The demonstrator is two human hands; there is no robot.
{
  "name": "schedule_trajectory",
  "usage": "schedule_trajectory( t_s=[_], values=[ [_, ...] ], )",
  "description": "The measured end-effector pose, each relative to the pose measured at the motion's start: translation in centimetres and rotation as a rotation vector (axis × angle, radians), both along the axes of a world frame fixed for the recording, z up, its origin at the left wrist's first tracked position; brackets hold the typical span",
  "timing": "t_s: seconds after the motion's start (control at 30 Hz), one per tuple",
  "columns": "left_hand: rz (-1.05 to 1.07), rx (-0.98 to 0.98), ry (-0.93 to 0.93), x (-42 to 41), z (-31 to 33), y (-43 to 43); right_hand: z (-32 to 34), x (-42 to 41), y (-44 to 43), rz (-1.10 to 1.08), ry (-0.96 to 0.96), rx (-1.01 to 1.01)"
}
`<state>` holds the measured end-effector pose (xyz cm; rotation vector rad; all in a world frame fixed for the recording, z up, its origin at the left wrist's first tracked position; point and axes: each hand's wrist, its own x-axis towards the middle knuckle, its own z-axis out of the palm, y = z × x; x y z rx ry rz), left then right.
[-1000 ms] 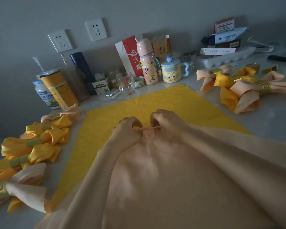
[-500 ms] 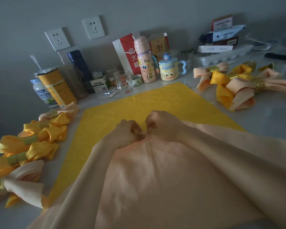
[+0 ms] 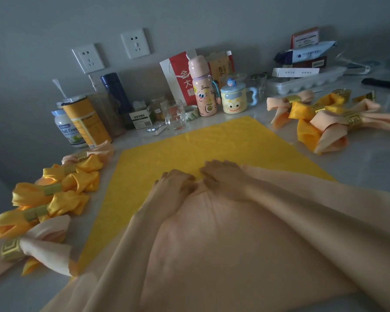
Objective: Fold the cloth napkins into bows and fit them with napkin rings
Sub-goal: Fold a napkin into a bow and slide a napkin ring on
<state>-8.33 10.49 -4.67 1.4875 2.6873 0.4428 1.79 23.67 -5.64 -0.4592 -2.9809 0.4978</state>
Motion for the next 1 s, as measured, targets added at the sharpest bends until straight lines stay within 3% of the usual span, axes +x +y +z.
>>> schedule_trajectory(
  t_s=[0.17, 0.37, 0.47, 0.57, 0.7, 0.83, 0.9, 1.0],
  values=[
    [-0.090, 0.034, -0.138, 0.9, 1.4, 0.0, 1.2, 1.5, 1.3, 0.000, 0.098, -0.246],
    [-0.044, 0.022, -0.243, 1.3, 2.0, -0.4, 1.6, 2.2, 1.0, -0.003, 0.186, -0.187],
    [-0.020, 0.033, -0.185, 1.4, 1.8, -0.5, 1.4, 2.2, 0.6, -0.016, 0.226, -0.159],
    [0.012, 0.128, -0.104, 1.3, 1.2, -0.4, 1.1, 2.3, 0.3, 0.031, 0.271, -0.048],
    [0.028, 0.207, -0.129, 1.2, 1.1, -0.5, 1.2, 2.5, 0.0, 0.102, 0.287, 0.120],
    [0.002, 0.040, -0.191, 1.6, 2.3, -0.4, 0.8, 2.3, -0.6, 0.166, 0.306, 0.236],
    [0.017, 0.006, -0.229, 2.0, 2.6, -0.2, 1.3, 2.5, -0.9, 0.145, 0.186, 0.210],
    [0.063, -0.057, -0.093, 2.3, 2.4, -0.1, 1.7, 2.8, -1.0, 0.106, 0.114, 0.131]
  ],
)
